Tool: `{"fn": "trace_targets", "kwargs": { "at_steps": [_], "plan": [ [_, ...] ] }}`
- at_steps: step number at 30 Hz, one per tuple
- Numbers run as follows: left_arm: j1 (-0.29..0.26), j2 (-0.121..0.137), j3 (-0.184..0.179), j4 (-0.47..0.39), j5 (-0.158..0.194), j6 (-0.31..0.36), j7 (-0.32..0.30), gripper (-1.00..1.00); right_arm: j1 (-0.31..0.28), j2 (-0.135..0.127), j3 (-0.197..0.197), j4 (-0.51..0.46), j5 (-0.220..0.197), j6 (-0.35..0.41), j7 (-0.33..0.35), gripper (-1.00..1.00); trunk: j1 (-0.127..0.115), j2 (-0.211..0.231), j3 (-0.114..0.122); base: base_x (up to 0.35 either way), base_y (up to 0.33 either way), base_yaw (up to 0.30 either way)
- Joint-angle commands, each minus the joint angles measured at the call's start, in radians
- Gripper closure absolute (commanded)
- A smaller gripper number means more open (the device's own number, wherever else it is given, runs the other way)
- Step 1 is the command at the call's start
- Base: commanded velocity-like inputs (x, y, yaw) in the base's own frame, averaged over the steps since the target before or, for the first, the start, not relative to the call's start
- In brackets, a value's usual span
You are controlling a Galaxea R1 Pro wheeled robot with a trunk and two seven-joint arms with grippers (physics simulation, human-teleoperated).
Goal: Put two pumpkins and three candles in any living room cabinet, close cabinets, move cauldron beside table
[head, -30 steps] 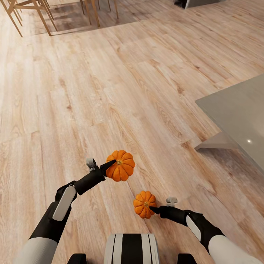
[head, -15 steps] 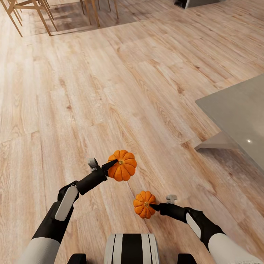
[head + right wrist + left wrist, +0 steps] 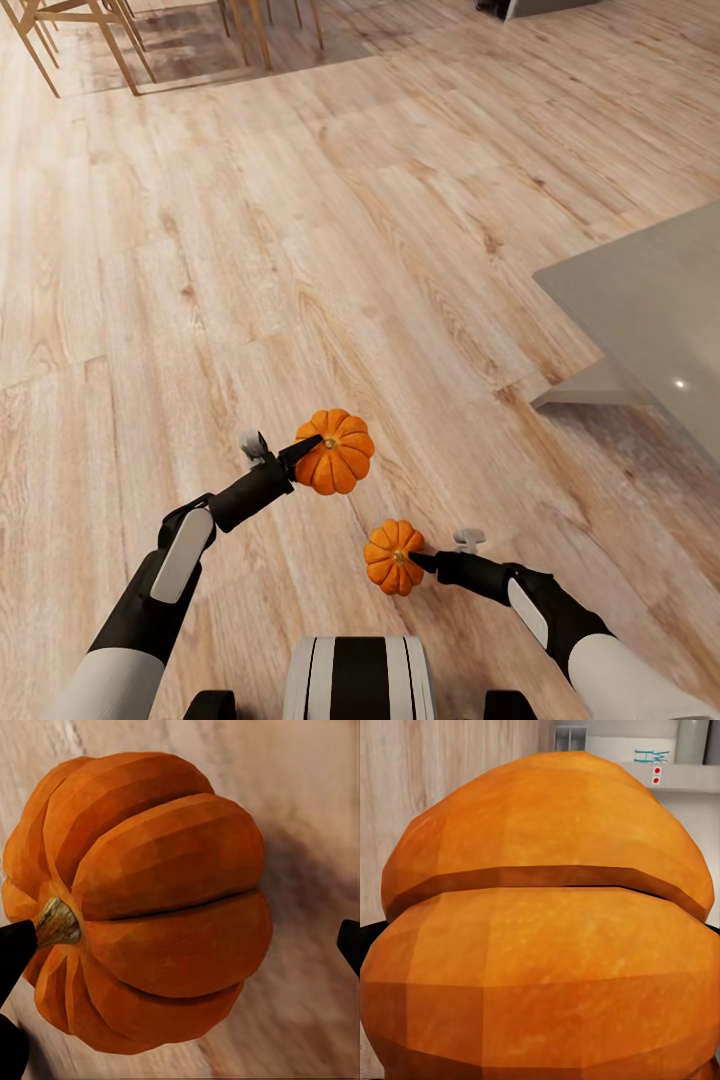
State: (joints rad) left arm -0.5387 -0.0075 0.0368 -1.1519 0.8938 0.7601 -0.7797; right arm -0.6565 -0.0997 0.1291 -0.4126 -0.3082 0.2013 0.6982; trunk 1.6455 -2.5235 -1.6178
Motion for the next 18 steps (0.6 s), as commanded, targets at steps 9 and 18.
{"fn": "trace_targets", "kwargs": {
  "at_steps": [9, 18],
  "plan": [
    [0.0, 0.0, -0.009, 0.0, 0.001, 0.001, -0.001, 1.0, 0.0, 0.003, 0.001, 0.0, 0.0, 0.0, 0.0, -1.0, 0.004, -0.002, -0.031, 0.0, 0.0, 0.0],
    [0.0, -0.001, -0.009, 0.0, 0.001, 0.001, -0.001, 1.0, 0.0, 0.004, 0.001, -0.016, 0.0, 0.0, 0.001, -1.0, 0.004, -0.002, -0.031, 0.0, 0.0, 0.0]
  ]
}}
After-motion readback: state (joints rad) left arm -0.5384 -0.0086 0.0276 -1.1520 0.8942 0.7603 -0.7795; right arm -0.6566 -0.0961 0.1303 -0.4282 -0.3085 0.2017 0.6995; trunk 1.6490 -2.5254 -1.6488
